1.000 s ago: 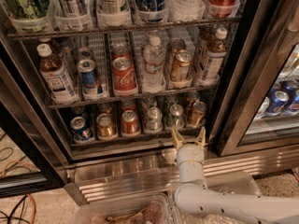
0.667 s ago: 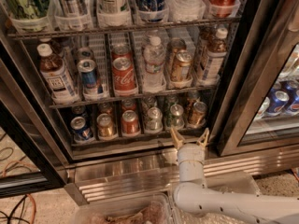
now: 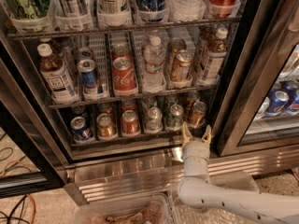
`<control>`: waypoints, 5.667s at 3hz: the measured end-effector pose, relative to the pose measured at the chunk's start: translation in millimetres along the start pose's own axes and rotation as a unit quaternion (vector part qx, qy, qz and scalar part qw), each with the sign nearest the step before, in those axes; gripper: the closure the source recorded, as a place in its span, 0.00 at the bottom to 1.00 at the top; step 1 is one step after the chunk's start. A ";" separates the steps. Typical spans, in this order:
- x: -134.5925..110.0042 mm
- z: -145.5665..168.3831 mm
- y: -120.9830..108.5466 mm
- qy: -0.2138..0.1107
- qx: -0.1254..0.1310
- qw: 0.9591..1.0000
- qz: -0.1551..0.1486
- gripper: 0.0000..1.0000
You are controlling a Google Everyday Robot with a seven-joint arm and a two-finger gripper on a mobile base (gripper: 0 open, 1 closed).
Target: Pick orange can from bottom shelf of fridge
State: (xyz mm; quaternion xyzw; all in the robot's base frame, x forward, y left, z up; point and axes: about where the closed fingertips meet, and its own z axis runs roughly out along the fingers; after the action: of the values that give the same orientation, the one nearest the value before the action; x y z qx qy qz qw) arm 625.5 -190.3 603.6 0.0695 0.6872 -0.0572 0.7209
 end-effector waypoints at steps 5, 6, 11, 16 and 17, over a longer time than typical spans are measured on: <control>-11.5 26.1 6.3 -0.006 -0.012 1.000 -0.024 0.39; -11.5 31.4 7.1 -0.003 -0.015 1.000 -0.023 0.39; 1.4 79.4 -11.2 0.026 -0.007 1.000 0.008 0.49; -18.0 56.1 -7.7 0.029 -0.021 0.999 -0.004 1.00; -36.5 43.1 -11.8 0.009 -0.019 1.000 -0.007 1.00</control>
Offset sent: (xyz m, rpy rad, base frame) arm 0.0124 -0.0109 -0.0012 -0.0305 0.0109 -0.0198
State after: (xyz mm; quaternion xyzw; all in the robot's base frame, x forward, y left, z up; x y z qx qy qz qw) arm 664.0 -210.1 641.8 0.0517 0.6953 -0.0488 0.7152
